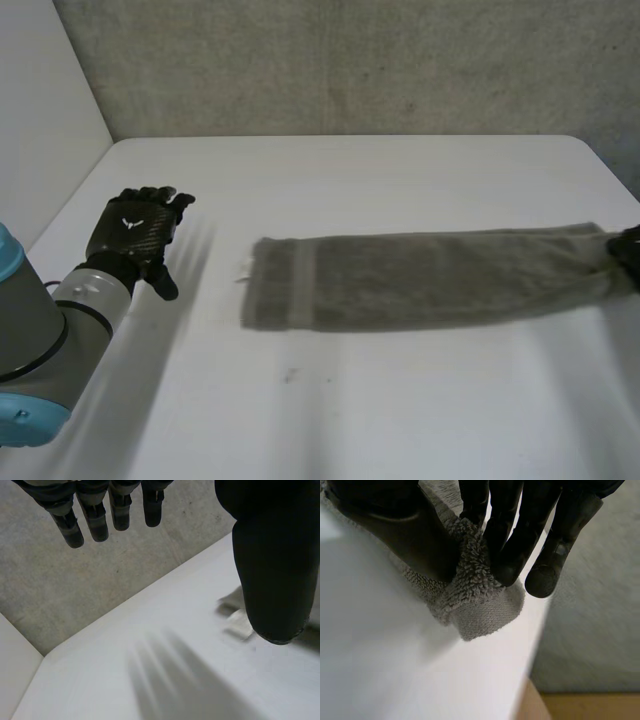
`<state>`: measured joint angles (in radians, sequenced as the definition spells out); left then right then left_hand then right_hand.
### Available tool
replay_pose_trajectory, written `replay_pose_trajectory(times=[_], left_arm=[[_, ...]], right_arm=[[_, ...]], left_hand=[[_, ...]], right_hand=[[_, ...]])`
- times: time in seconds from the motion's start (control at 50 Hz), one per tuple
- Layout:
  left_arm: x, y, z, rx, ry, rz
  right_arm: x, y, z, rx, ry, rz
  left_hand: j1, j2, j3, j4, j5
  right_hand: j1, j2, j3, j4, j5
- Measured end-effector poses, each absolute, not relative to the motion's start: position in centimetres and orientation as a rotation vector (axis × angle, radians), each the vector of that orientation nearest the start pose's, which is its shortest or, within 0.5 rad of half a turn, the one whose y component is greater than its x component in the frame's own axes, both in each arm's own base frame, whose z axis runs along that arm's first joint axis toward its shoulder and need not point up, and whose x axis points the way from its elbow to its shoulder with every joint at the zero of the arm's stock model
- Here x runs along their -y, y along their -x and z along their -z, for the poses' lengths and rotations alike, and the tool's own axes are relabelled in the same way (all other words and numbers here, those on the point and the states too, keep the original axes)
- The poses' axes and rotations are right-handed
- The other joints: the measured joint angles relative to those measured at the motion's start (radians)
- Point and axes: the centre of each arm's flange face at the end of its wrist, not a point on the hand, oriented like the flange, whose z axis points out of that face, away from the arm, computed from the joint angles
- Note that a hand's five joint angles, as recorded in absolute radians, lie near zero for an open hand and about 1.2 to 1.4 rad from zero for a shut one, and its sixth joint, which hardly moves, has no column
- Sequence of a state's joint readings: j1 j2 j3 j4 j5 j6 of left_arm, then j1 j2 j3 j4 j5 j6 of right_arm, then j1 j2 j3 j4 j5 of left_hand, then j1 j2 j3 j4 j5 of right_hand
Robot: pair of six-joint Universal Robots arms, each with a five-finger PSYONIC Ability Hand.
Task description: Fold the towel.
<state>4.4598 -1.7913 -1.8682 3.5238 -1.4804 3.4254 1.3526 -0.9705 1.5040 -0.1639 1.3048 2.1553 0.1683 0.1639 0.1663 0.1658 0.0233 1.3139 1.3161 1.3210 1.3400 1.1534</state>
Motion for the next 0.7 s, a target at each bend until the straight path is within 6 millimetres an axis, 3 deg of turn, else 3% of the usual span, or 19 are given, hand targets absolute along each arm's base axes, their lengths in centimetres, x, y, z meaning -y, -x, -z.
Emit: replay_pose_trajectory(times=[0.06,0.12,0.22,0.26,0.28,0.32,0.36,0.4,0.48,0.54,0.6,0.68,0.7], left_arm=[[27.3,21.4,-18.7,-2.287,-0.723,2.099],[27.5,21.2,-18.8,-2.283,-0.716,2.1],[27.6,21.1,-18.8,-2.278,-0.707,2.102],[27.6,21.0,-18.9,-2.276,-0.704,2.103],[27.6,21.0,-18.9,-2.276,-0.704,2.103],[27.7,21.0,-18.9,-2.275,-0.702,2.104],[27.7,21.0,-18.9,-2.274,-0.7,2.104],[27.7,21.0,-19.0,-2.273,-0.698,2.104],[27.7,20.9,-19.0,-2.27,-0.693,2.106],[27.8,20.8,-19.1,-2.268,-0.69,2.108],[27.7,20.8,-19.1,-2.268,-0.691,2.108],[27.7,20.8,-19.1,-2.269,-0.691,2.107],[27.7,20.8,-19.1,-2.27,-0.691,2.107]], right_arm=[[40.3,-6.1,-14.1,-2.72,1.412,1.95],[40.8,-6.9,-15.8,-2.68,1.429,1.995],[40.3,-13.6,-19.0,-2.431,1.45,2.117],[39.0,-18.2,-20.4,-2.267,1.469,2.163],[38.7,-19.1,-20.7,-2.235,1.475,2.168],[37.2,-22.8,-21.4,-2.109,1.503,2.185],[34.4,-28.0,-22.0,-1.941,1.55,2.188],[32.6,-30.7,-22.1,-1.851,1.576,2.185],[27.0,-37.1,-21.0,-1.628,1.658,2.132],[23.7,-40.1,-19.5,-1.517,1.71,2.082],[20.8,-42.2,-17.1,-1.447,1.775,2.002],[18.4,-43.4,-14.4,-1.41,1.852,1.916],[17.9,-43.6,-13.6,-1.404,1.878,1.894]], left_hand=[[0.0,0.0,0.0,0.0,0.0],[0.0,0.0,0.0,0.0,0.0],[0.0,0.0,0.0,0.0,0.0],[0.0,0.0,0.0,0.0,0.0],[0.0,0.0,0.0,0.0,0.0],[0.0,0.0,0.0,0.0,0.0],[0.0,0.0,0.0,0.0,0.0],[0.0,0.0,0.0,0.0,0.0],[0.0,0.0,0.0,0.0,0.0],[0.0,0.0,0.0,0.0,0.0],[0.0,0.0,0.0,0.0,0.0],[0.0,0.0,0.0,0.0,0.0],[0.0,0.0,0.0,0.0,0.0]], right_hand=[[0.002,0.0,0.0,0.0,0.0],[0.003,0.0,0.0,0.0,0.002],[0.005,0.0,0.0,0.0,0.003],[0.005,0.0,0.013,0.0,0.004],[0.005,0.0,0.014,0.0,0.004],[0.005,0.0,0.015,0.0,0.004],[0.005,0.0,0.015,0.0,0.004],[0.005,0.0,0.015,0.0,0.004],[0.005,0.0,0.015,0.0,0.004],[0.005,0.0,0.015,0.0,0.004],[0.004,-0.001,0.014,-0.002,0.002],[-0.038,-0.043,-0.048,-0.067,-0.049],[-0.179,-0.184,-0.188,-0.208,-0.194]])
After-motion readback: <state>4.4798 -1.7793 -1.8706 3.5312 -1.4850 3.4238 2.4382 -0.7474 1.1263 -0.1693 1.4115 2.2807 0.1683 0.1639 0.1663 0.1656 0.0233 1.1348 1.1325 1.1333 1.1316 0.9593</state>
